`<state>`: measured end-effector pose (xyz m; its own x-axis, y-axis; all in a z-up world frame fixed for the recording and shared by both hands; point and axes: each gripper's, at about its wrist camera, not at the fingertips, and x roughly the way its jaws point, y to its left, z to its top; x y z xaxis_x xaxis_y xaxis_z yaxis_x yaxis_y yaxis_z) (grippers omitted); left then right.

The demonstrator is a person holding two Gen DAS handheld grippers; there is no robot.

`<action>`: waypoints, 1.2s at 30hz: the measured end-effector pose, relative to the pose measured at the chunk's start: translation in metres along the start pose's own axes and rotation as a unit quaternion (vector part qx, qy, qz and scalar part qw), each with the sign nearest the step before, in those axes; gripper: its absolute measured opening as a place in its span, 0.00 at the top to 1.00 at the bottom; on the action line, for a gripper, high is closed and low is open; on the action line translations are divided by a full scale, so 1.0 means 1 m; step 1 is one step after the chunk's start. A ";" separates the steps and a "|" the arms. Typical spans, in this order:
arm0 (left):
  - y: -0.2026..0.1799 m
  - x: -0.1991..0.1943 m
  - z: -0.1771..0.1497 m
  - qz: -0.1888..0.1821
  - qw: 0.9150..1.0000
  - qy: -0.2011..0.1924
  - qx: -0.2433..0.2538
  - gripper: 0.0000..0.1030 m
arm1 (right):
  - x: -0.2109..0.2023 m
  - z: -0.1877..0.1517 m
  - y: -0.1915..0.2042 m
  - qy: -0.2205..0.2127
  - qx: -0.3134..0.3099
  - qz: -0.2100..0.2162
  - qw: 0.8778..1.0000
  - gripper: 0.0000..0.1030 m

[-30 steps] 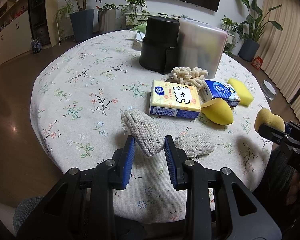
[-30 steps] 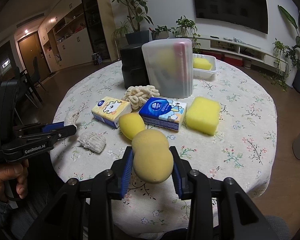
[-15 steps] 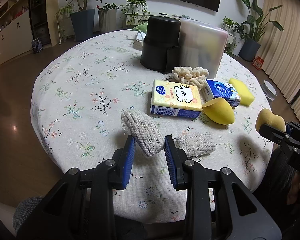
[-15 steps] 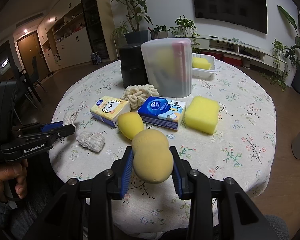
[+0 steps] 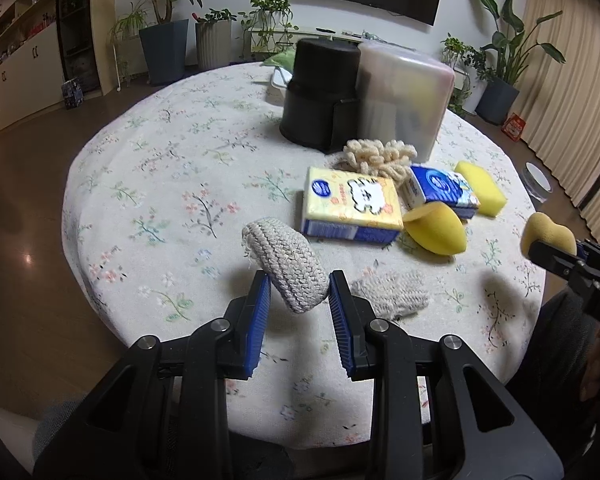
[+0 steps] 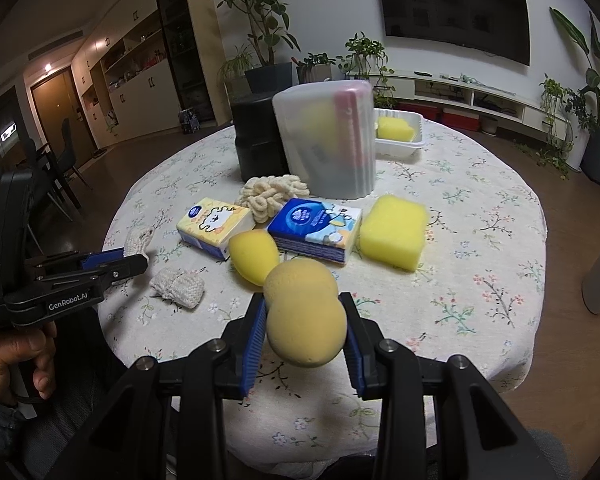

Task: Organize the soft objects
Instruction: 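Carry the peanut sponge with the right tool while the left tool carries the knitted sock to the tray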

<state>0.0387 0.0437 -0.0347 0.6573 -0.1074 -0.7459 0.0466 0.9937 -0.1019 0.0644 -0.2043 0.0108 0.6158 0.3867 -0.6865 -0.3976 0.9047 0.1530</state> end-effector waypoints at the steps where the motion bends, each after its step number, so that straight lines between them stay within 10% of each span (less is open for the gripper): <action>1: 0.003 -0.001 0.003 0.000 1.000 -0.001 -0.001 0.73 | -0.002 0.001 -0.004 -0.001 0.005 -0.002 1.000 0.63; 15: 0.034 0.005 0.134 0.020 0.998 -0.053 0.031 0.73 | -0.029 0.076 -0.106 -0.036 0.059 -0.051 0.996 0.63; 36: 0.035 0.145 0.284 -0.049 0.992 -0.006 0.115 0.73 | 0.094 0.221 -0.193 0.008 0.024 -0.050 0.998 0.63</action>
<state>0.3492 0.0722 0.0401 0.6502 -0.2049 -0.7316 0.2805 0.9597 -0.0195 0.3490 -0.3031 0.0741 0.6393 0.2921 -0.7113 -0.3013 0.9462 0.1178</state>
